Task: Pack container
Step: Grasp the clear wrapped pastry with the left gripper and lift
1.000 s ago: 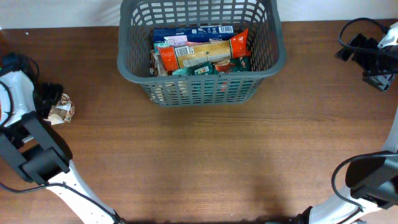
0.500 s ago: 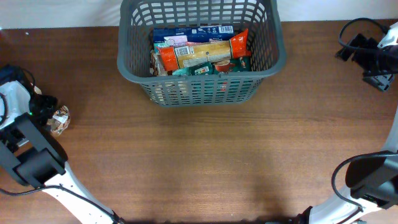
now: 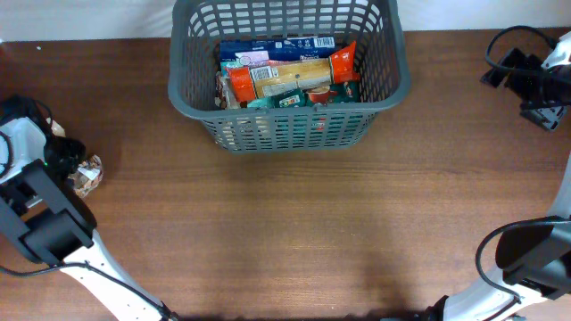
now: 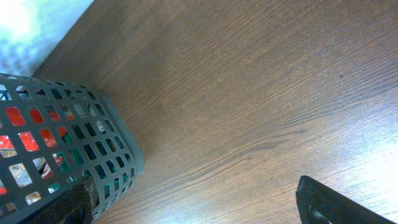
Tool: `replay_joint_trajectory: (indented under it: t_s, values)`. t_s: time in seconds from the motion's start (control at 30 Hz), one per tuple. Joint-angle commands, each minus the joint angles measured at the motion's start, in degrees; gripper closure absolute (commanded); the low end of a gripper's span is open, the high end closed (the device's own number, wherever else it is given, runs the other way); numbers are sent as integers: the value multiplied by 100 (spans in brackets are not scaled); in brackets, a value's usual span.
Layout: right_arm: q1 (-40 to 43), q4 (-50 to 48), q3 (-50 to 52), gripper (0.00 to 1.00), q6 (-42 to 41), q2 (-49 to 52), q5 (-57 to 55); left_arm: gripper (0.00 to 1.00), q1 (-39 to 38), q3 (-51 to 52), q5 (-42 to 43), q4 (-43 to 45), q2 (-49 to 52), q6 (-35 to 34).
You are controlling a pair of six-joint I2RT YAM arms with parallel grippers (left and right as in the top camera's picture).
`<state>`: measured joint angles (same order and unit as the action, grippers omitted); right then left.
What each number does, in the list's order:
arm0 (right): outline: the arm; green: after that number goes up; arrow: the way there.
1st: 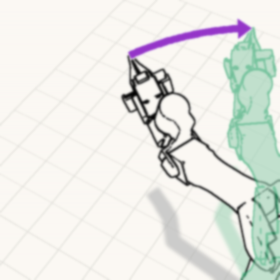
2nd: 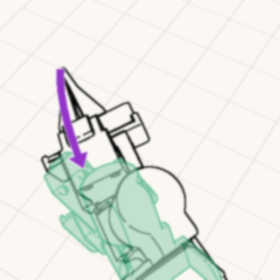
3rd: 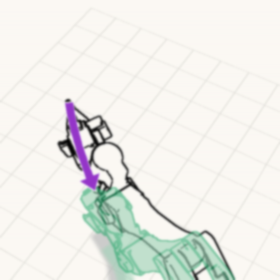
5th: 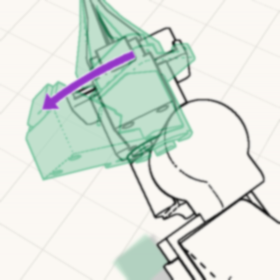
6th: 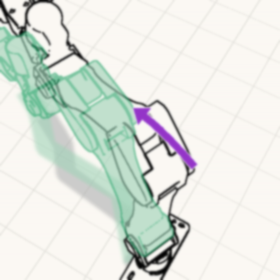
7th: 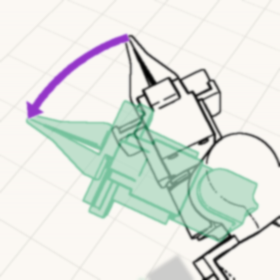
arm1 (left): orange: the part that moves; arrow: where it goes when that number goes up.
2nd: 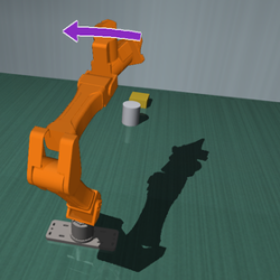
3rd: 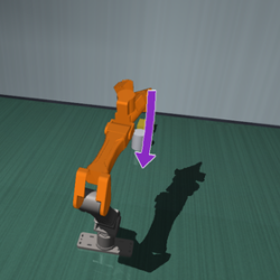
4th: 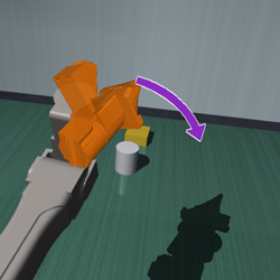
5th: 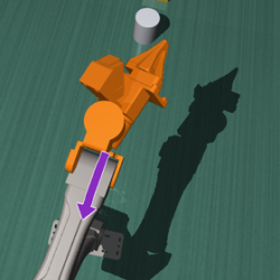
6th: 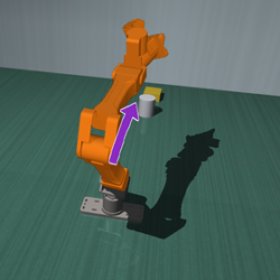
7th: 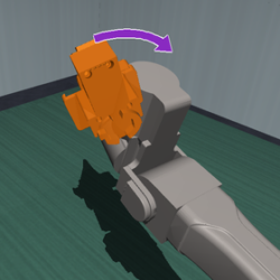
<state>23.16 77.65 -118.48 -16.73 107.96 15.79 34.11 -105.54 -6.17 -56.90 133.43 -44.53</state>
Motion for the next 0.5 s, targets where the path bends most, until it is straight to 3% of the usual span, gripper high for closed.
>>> replay_joint_trajectory:
  t_s: [0.0,0.07,0.1,0.2,0.33,0.47]
  values:
    - [7,-4,31,1,-24,-59,28,41,20,50,105,-15,245,203]
    - [7,-4,31,1,-24,-59,28,41,20,50,151,-13,254,251]
    - [7,-4,31,1,-24,-59,28,48,20,50,223,-13,254,317]
    - [7,-4,31,1,-24,-59,28,98,20,44,697,-15,251,625]
    - [7,-4,31,1,-24,-59,28,98,17,7,1617,-13,251,1110]
    - [7,-4,31,1,-24,-59,28,98,-7,-247,2824,-59,216,2100]
